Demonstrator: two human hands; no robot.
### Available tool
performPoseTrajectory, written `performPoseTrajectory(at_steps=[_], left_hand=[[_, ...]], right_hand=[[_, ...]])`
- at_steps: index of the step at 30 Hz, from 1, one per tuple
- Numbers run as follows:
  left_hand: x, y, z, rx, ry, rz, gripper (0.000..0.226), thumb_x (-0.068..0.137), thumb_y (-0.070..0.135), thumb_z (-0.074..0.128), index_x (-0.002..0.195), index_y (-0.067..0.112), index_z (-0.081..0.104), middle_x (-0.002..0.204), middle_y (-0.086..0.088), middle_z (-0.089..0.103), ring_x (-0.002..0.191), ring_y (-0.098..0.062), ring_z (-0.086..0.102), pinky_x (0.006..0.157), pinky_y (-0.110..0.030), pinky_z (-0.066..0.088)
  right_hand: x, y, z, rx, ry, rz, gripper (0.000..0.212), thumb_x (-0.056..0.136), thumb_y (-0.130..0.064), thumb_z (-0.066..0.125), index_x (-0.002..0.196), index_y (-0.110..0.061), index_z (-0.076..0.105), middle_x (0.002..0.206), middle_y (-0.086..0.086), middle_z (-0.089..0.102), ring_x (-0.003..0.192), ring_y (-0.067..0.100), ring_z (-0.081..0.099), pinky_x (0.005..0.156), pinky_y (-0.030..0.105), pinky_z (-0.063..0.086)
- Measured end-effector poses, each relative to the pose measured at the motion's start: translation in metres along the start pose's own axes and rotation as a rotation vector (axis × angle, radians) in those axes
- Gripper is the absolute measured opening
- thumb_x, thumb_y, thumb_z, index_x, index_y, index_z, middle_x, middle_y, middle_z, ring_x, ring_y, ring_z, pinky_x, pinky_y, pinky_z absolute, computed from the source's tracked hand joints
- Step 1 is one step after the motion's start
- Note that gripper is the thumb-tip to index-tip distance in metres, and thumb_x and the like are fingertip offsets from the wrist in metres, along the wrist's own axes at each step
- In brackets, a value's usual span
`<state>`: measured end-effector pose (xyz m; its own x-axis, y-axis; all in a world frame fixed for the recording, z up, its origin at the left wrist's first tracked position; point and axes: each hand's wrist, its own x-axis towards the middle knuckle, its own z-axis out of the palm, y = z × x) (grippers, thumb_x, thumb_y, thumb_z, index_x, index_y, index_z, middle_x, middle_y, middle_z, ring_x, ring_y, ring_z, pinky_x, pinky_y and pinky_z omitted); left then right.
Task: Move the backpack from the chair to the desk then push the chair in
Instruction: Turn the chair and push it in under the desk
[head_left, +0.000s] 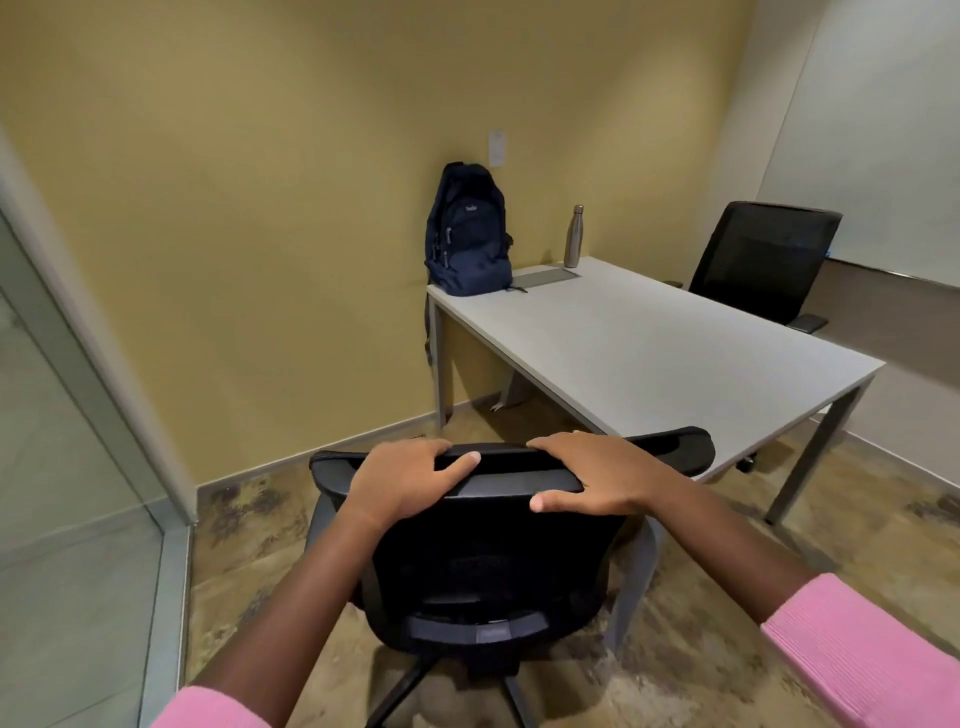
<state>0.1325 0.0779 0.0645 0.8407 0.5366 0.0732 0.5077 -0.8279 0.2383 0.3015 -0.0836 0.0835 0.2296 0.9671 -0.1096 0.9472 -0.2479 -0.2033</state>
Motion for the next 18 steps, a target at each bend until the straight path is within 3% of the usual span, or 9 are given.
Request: performPoseTrajectory(at_steps=[5, 8, 12, 18], left_hand=[[0.0, -0.034, -0.008, 0.009, 0.084, 0.032, 0.048, 0.09, 0.058, 0.034, 0.11, 0.027, 0.064, 0.102, -0.001, 0.072, 0.092, -0.02, 0.063, 0.068, -0.031, 0.045], [0.001, -0.048, -0.008, 0.054, 0.156, 0.053, 0.063, 0.081, 0.064, 0.022, 0.106, 0.026, 0.066, 0.093, -0.001, 0.072, 0.085, -0.02, 0.063, 0.06, -0.029, 0.038], [0.004, -0.054, -0.01, 0.042, 0.21, 0.084, 0.085, 0.069, 0.071, 0.008, 0.109, 0.022, 0.065, 0.1, -0.004, 0.07, 0.093, -0.022, 0.062, 0.072, -0.033, 0.044], [0.018, -0.055, -0.009, 0.049, 0.155, 0.106, 0.083, 0.073, 0.073, 0.013, 0.114, 0.02, 0.061, 0.109, -0.004, 0.067, 0.099, -0.022, 0.06, 0.077, -0.034, 0.044]], right_hand=[[0.016, -0.03, 0.012, -0.05, 0.088, 0.003, 0.091, 0.068, -0.081, 0.038, 0.14, -0.025, 0.031, 0.142, -0.002, 0.048, 0.123, 0.021, 0.049, 0.099, 0.037, 0.04], [0.026, -0.042, 0.016, -0.047, 0.131, 0.017, 0.094, 0.065, -0.084, 0.036, 0.139, -0.025, 0.034, 0.141, -0.001, 0.048, 0.123, 0.023, 0.049, 0.099, 0.038, 0.041], [0.037, -0.047, 0.018, -0.062, 0.198, 0.013, 0.093, 0.065, -0.085, 0.034, 0.136, -0.026, 0.037, 0.137, -0.001, 0.053, 0.118, 0.022, 0.053, 0.094, 0.037, 0.045], [0.046, -0.039, 0.018, -0.072, 0.276, 0.013, 0.094, 0.061, -0.088, 0.03, 0.133, -0.029, 0.042, 0.131, -0.004, 0.058, 0.114, 0.019, 0.056, 0.089, 0.035, 0.047]])
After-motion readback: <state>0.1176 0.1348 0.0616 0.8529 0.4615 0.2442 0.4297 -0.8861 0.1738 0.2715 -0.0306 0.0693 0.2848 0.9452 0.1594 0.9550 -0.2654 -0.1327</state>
